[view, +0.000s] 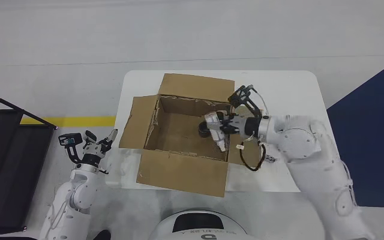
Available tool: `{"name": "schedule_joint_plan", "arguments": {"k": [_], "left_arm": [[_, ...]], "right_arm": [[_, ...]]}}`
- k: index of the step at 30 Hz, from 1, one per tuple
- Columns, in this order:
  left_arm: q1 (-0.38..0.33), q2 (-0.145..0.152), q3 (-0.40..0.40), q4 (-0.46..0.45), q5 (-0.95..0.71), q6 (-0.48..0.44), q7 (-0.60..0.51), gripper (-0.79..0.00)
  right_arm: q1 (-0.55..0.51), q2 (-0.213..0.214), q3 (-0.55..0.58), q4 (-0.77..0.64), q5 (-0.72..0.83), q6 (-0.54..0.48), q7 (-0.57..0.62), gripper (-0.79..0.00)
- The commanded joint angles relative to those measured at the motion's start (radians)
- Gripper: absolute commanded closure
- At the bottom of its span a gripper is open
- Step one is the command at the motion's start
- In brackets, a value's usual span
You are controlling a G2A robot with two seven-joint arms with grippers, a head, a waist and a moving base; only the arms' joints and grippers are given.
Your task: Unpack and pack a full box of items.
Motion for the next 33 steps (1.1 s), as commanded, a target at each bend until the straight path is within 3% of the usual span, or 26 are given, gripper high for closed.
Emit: {"name": "schedule_joint_plan", "arguments": {"k": [1, 6, 13, 15, 17, 25, 33], "left_arm": [[0.000, 0.000, 0.000, 0.000, 0.000, 0.000, 0.000, -0.785], [0.000, 0.000, 0.000, 0.000, 0.000, 0.000, 0.000, -0.785], [0.000, 0.000, 0.000, 0.000, 0.000, 0.000, 0.000, -0.785], [0.000, 0.000, 0.000, 0.000, 0.000, 0.000, 0.000, -0.785], [0.000, 0.000, 0.000, 0.000, 0.000, 0.000, 0.000, -0.785], [0.000, 0.000, 0.000, 0.000, 0.000, 0.000, 0.000, -0.785], [0.000, 0.000, 0.000, 0.000, 0.000, 0.000, 0.000, -0.785]], "right_arm": [[0.020, -0.005, -0.059, 0.017, -0.073, -0.004, -0.012, 0.000], [0.035, -0.017, -0.171, 0.030, -0.222, 0.009, -0.071, 0.000], [0.040, -0.025, -0.244, 0.027, -0.314, 0.032, -0.094, 0.000], [0.044, -0.026, -0.251, 0.030, -0.329, 0.046, -0.092, -0.243], [0.050, -0.028, -0.253, 0.028, -0.322, 0.066, -0.080, -0.785], [0.033, -0.009, -0.101, -0.049, -0.223, 0.099, -0.035, -0.785], [-0.087, 0.030, 0.301, -0.091, 0.025, 0.086, -0.045, -0.785]]}}
